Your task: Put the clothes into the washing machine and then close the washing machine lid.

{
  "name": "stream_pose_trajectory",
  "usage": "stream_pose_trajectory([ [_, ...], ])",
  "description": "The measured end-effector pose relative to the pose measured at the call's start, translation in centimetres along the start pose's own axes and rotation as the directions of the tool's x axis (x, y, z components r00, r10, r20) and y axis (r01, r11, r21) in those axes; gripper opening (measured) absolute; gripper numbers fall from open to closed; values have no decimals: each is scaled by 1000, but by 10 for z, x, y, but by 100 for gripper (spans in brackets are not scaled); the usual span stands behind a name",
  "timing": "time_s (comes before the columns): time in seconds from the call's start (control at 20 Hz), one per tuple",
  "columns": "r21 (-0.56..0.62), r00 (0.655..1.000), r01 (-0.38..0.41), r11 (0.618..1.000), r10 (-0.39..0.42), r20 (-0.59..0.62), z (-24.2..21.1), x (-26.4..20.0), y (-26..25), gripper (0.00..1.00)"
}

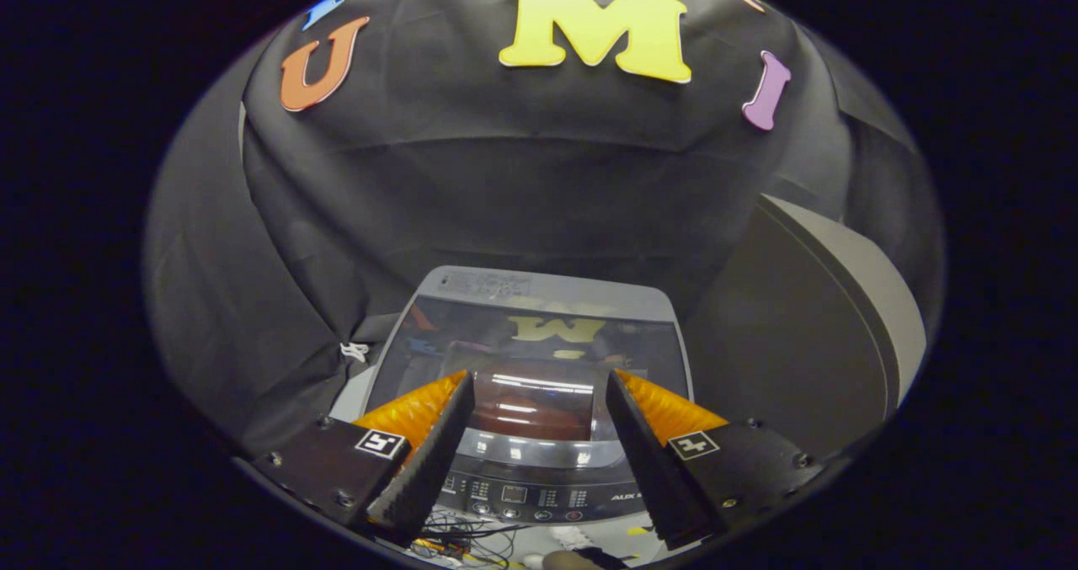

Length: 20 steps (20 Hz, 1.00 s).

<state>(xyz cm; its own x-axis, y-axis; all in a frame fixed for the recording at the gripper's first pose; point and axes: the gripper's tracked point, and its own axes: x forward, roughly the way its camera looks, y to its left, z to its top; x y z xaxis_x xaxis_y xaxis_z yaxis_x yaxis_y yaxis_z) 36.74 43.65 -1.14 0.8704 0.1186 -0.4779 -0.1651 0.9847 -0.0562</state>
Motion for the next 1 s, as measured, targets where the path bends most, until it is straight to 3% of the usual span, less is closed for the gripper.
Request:
stream_pose_trajectory([
  [0.3, 27, 991, -55, 998, 52, 124, 30, -66, -18, 98],
  [0.6, 3, 914, -144, 990, 132, 383, 74, -179, -79, 98],
  [0.8, 23, 864, -114, 993, 88, 495, 71, -246, -162, 98],
  [1.0, 72, 848, -58, 996, 11, 530, 33, -282, -254, 98],
])
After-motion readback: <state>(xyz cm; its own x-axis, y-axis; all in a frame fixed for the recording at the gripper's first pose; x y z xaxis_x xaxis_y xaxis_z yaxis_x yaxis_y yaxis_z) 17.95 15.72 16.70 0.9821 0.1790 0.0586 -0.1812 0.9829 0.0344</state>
